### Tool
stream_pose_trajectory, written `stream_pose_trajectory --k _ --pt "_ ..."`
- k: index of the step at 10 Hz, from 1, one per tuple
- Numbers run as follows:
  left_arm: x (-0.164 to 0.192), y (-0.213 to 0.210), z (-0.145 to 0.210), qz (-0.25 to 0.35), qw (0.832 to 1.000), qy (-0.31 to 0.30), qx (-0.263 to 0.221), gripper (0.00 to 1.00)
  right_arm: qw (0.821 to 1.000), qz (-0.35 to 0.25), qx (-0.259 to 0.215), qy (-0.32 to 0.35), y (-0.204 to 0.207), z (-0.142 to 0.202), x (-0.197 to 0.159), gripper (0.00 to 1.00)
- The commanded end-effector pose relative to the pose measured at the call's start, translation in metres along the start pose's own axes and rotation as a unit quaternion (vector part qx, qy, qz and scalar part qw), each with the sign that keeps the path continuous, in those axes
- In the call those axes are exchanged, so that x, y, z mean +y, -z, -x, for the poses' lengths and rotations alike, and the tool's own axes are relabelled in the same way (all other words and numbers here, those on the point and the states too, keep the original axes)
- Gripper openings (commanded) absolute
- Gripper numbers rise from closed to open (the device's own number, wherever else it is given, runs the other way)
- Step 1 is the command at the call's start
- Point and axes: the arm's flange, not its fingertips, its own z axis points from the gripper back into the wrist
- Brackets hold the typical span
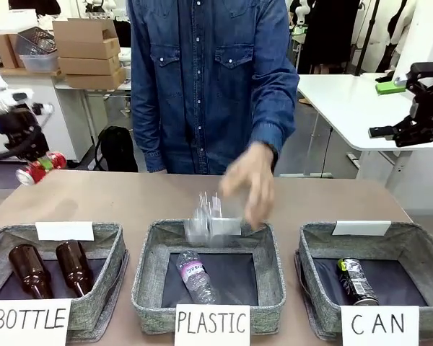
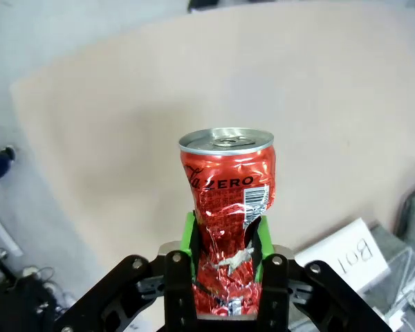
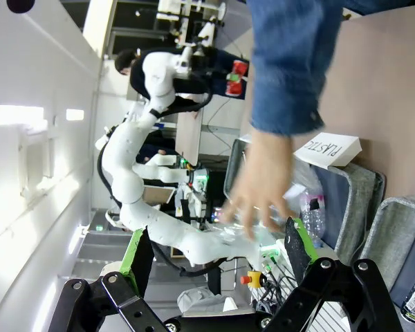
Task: Sort the can waste into the basket.
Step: Pick up the can waste from the table and place it in the right Fabric basket.
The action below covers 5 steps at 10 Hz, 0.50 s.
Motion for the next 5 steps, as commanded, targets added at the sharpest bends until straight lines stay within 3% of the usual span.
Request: stream_pose_trajectory --k 1,3,5 --pt "-0.027 -0.037 0.042 0.047 0.998 0.047 -0.006 0.00 1.000 -0.001 0.004 -0.010 -0.002 -0.001 0.000 1.00" --pt "-0.073 -0.062 0.098 0.053 0.987 0.145 -0.040 0.00 1.000 -0.001 0.004 -0.010 -0.002 -0.001 0.000 1.00" --pt "-0.127 -0.061 0.149 0.036 0.967 0.245 -0.055 0.00 1.000 -0.001 0.004 -0.010 -0.002 -0.001 0.000 1.00"
